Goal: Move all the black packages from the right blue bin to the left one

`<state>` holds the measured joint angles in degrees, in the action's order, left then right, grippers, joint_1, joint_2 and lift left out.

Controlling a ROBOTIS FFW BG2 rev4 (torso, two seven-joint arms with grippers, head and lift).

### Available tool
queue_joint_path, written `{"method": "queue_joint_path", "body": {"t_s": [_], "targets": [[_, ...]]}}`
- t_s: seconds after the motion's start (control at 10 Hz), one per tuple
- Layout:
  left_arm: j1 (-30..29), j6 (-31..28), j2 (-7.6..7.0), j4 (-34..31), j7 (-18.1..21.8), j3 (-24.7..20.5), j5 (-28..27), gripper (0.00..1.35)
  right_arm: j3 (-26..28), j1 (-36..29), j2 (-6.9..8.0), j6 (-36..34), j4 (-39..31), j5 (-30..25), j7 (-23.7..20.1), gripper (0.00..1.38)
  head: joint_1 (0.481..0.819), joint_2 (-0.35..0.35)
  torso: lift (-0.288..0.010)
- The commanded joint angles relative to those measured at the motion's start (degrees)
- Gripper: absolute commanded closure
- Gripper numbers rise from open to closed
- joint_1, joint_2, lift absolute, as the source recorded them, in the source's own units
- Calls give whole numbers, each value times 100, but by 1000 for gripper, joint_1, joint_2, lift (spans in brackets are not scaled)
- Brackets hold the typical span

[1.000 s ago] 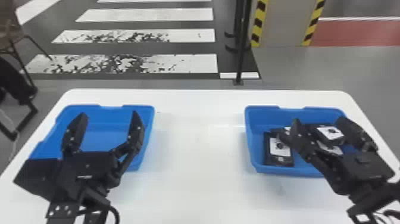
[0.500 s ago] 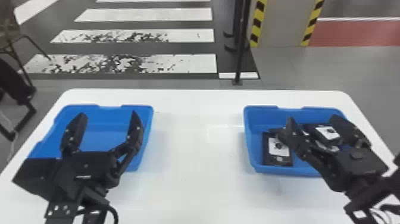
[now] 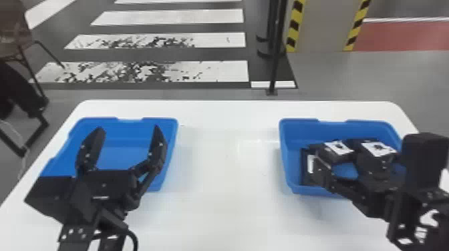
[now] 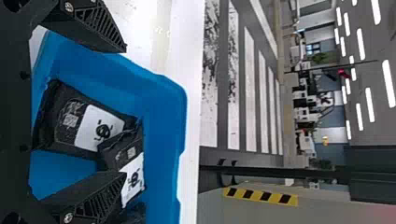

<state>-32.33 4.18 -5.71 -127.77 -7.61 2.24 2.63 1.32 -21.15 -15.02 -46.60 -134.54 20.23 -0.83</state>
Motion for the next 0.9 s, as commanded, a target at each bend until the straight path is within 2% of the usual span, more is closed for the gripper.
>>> {"method": "queue_joint_path", "body": {"t_s": [0.0,0.3,0.8], "targets": [[-15,18,0,1,5,-7,0,105,17,245,-1,-431,172,22,75,91,695,45,-178],[-15,18,0,1,22,-18,0,105,17,569,8,-810,580,239,250,91,695,24,-178],[-15,60,0,15,57,-18,-34,105,5,977,60,-824,1297,456,330,94,695,15,-178]]}}
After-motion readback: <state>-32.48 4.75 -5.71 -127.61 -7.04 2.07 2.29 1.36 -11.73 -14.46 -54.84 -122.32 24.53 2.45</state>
